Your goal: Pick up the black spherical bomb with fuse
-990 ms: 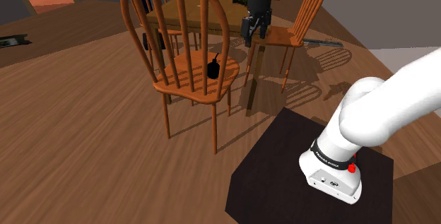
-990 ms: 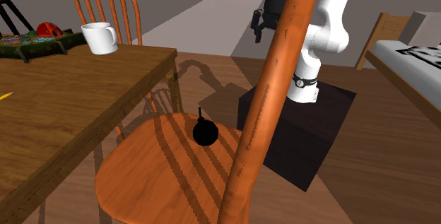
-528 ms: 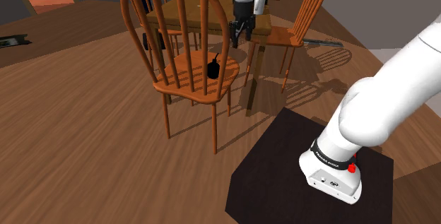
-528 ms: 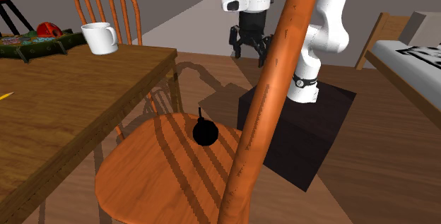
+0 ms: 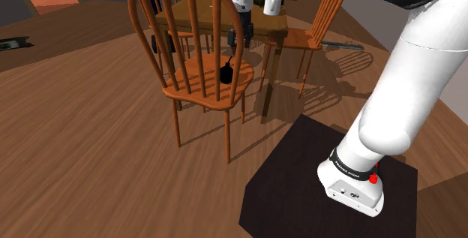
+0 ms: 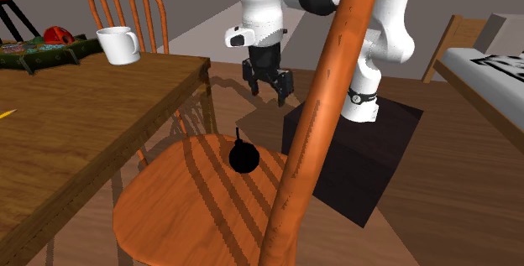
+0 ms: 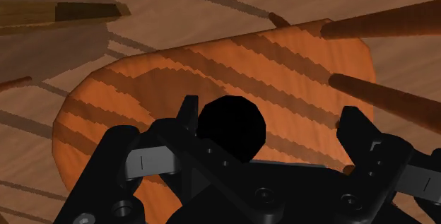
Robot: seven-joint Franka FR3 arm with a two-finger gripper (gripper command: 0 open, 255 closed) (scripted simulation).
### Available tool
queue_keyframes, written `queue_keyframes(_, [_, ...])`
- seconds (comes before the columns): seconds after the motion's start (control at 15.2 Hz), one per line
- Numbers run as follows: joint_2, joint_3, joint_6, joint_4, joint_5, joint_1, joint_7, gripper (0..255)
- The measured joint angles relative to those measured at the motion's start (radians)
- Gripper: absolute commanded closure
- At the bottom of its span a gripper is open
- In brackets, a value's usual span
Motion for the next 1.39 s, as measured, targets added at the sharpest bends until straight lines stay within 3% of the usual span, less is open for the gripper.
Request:
queue_keyframes(0.59, [0.392, 0.010, -0.066, 0.420, 0.102, -0.065, -0.111, 0])
queue_keyframes(0.73, [0.430, 0.013, -0.064, 0.453, 0.109, -0.071, -0.117, 0])
queue_keyframes(1.12, [0.455, 0.016, 0.003, 0.409, 0.115, -0.072, -0.126, 0])
queue_keyframes(1.19, [0.457, 0.016, 0.007, 0.407, 0.115, -0.072, -0.126, 255])
queue_keyframes(1.39, [0.458, 0.016, 0.009, 0.408, 0.116, -0.072, -0.126, 255])
